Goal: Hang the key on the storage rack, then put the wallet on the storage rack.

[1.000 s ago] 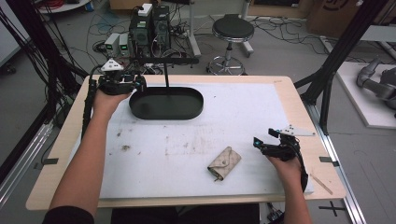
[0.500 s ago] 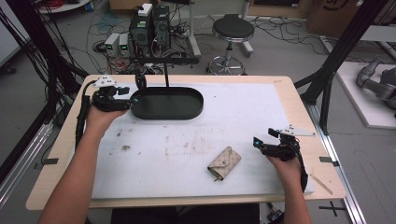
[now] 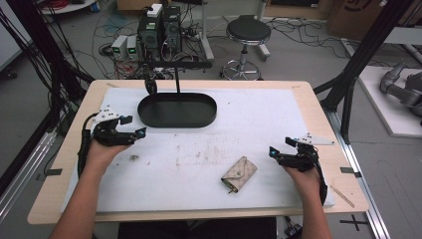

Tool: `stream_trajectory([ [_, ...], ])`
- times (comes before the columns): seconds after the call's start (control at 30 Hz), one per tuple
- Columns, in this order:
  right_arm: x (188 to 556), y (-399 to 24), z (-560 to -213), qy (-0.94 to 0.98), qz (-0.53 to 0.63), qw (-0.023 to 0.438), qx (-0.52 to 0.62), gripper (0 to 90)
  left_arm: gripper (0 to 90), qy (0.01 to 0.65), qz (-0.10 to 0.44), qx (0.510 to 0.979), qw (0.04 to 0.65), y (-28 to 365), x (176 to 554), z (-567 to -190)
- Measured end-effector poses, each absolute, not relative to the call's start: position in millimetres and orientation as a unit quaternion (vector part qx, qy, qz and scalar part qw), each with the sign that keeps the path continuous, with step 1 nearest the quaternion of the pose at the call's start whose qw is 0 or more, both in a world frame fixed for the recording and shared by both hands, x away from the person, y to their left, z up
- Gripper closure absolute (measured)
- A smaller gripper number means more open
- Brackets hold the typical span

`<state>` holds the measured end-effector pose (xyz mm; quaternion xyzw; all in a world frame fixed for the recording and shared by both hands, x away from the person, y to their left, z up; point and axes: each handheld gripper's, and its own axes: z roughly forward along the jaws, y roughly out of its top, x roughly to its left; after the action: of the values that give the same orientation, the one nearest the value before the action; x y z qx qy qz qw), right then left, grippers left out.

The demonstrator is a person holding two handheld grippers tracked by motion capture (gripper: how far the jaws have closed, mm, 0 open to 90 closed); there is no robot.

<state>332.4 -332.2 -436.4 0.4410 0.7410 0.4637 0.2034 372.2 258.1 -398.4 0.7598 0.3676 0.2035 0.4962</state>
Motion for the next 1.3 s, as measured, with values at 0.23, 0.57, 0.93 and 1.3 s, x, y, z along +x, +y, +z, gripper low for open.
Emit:
stream_trajectory([
  [0.23,333,-331,-439,0.743,0.460,0.205,0.442,16.4,19.7,0.363,0.198,0.767,0.491,251,360,-406],
  [0.57,331,-332,-440,0.737,0.461,0.217,0.444,16.4,17.8,0.357,0.188,0.775,0.487,242,349,-422],
  [0.93,329,-339,-443,0.731,0.458,0.224,0.453,16.4,17.2,0.358,0.196,0.770,0.491,242,350,-422],
  [1.3,332,-338,-443,0.733,0.455,0.220,0.455,16.4,17.2,0.356,0.192,0.775,0.486,239,350,-421],
])
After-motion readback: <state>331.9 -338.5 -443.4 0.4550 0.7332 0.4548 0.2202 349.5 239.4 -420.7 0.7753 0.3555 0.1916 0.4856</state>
